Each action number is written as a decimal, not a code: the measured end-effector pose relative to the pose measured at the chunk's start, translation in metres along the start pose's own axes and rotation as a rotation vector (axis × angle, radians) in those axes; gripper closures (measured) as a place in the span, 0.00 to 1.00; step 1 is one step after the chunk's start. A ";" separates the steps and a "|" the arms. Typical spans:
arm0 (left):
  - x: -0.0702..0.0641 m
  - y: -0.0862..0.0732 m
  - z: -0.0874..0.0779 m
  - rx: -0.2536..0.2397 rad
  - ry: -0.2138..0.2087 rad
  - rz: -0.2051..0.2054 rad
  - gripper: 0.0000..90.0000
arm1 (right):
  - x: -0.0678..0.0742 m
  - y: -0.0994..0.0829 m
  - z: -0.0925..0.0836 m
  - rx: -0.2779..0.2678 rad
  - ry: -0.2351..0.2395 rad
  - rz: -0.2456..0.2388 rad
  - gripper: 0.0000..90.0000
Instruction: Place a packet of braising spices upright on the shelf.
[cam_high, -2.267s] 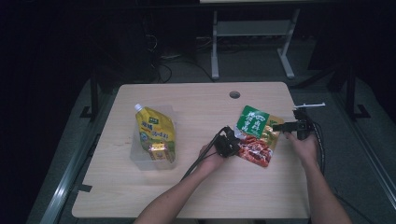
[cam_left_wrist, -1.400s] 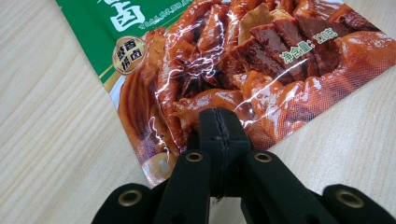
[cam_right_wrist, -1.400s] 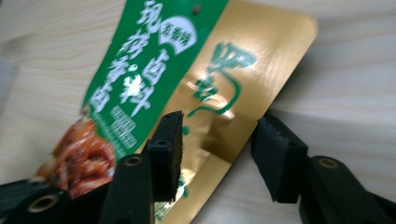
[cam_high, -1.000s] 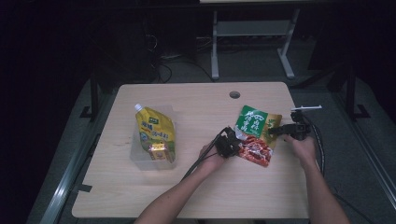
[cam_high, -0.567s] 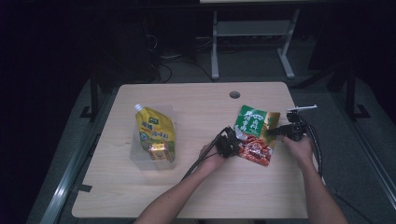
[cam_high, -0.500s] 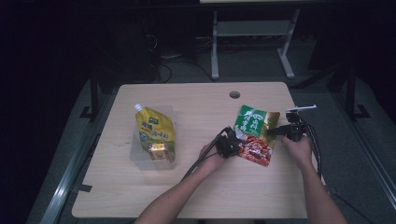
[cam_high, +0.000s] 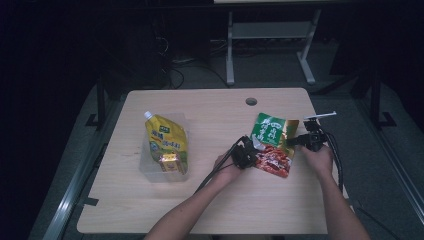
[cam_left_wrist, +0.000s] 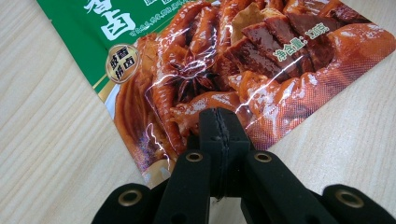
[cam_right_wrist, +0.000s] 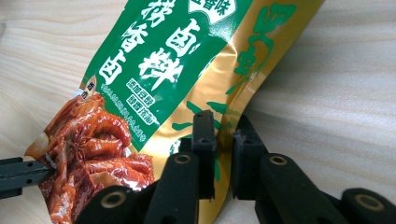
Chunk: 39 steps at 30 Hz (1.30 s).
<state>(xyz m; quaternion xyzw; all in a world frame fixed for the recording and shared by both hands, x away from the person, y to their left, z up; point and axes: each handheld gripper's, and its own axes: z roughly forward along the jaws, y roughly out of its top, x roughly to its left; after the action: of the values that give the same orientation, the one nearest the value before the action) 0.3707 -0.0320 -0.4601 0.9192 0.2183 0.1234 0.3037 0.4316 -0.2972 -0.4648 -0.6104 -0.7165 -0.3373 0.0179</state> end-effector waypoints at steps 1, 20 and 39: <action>0.000 0.000 0.000 0.000 0.000 0.000 1.00 | 0.001 0.000 0.000 0.002 -0.003 0.003 0.93; 0.000 -0.004 -0.022 -0.055 -0.024 -0.033 0.84 | 0.035 0.002 -0.032 -0.084 0.016 -0.105 1.00; -0.026 -0.027 -0.070 -0.158 -0.059 0.011 0.60 | 0.133 0.003 -0.080 -0.175 0.036 -0.350 1.00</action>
<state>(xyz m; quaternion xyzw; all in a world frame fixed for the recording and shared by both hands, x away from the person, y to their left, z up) 0.3144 0.0103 -0.4245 0.8969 0.1936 0.1150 0.3806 0.3693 -0.2235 -0.3434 -0.4696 -0.7791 -0.4072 -0.0814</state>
